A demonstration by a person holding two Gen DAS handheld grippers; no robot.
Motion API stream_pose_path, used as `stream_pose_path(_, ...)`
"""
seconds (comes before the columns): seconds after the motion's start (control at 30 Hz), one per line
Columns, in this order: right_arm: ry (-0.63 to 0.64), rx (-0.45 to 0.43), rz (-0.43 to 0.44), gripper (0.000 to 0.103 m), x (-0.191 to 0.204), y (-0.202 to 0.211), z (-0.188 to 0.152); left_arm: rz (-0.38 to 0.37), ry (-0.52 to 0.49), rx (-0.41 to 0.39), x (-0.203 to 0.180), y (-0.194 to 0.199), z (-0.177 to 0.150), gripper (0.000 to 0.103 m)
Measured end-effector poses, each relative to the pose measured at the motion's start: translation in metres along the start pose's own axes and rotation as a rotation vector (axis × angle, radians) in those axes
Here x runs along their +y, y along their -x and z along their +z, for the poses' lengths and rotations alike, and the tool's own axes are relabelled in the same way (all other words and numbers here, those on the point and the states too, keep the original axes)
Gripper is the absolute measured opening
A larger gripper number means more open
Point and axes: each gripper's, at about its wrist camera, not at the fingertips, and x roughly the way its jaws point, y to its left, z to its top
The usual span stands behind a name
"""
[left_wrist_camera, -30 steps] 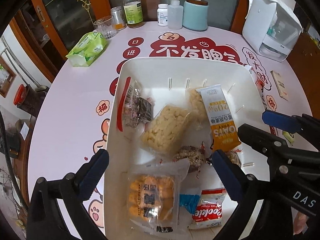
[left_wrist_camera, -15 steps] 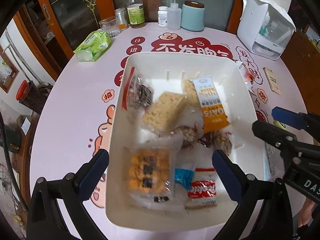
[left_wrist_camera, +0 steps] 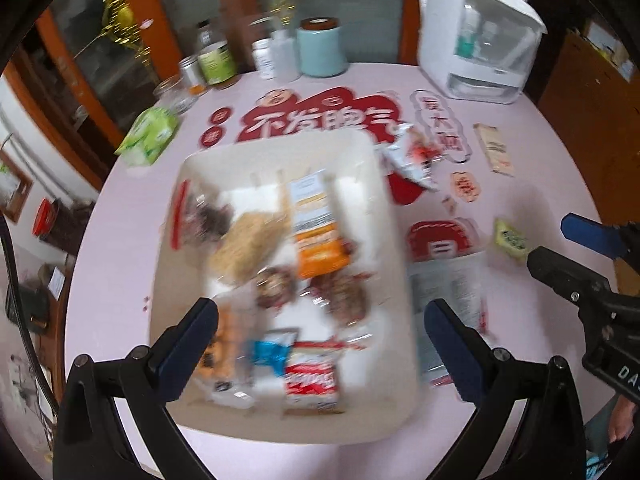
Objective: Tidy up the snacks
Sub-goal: 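Withdraw both tools from the tray toward the remaining snacks, then grasp the red-and-white cake pack with the left tool while the right tool grasps the brown biscuit pack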
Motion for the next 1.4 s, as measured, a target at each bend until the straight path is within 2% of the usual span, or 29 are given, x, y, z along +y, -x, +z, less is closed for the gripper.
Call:
stream_pose_path(0.2, -0.05, 0.015, -0.025, 0.055, -0.076, 0.004, 0.02, 0.007, -0.109, -0.007, -0.052, -0.002, 0.044, 0.102)
stream_pose_path(0.37, -0.13, 0.052, -0.045, 0.055, -0.131, -0.014, 0.048, -0.002, -0.174, 0.039, -0.089, -0.027, 0.09, 0.102)
stream_pose_path(0.6, -0.255, 0.105, -0.047, 0.055, -0.193, -0.074, 0.088, 0.011, -0.216, 0.119, -0.127, -0.086, 0.149, 0.102)
stream_pose_path(0.73, -0.329, 0.145, -0.043, 0.055, -0.222, -0.118, 0.098, 0.035, -0.232, 0.168, -0.141, -0.13, 0.176, 0.102)
stream_pose_path(0.93, -0.418, 0.203, -0.035, 0.055, -0.249, -0.172, 0.096, 0.071, -0.216, 0.256, -0.145, -0.196, 0.192, 0.102)
stream_pose_path(1.03, -0.439, 0.218, -0.042, 0.055, -0.254, -0.189, 0.094, 0.072, -0.215, 0.283, -0.147, -0.215, 0.193, 0.102)
stream_pose_path(1.2, -0.453, 0.244, -0.04, 0.055, -0.256, -0.212, 0.092, 0.083, -0.246, 0.287, -0.154, -0.232, 0.196, 0.102)
stream_pose_path(1.4, -0.393, 0.256, -0.12, 0.055, -0.248, -0.225, 0.097, 0.07, -0.24, 0.312, -0.152, -0.249, 0.2, 0.102)
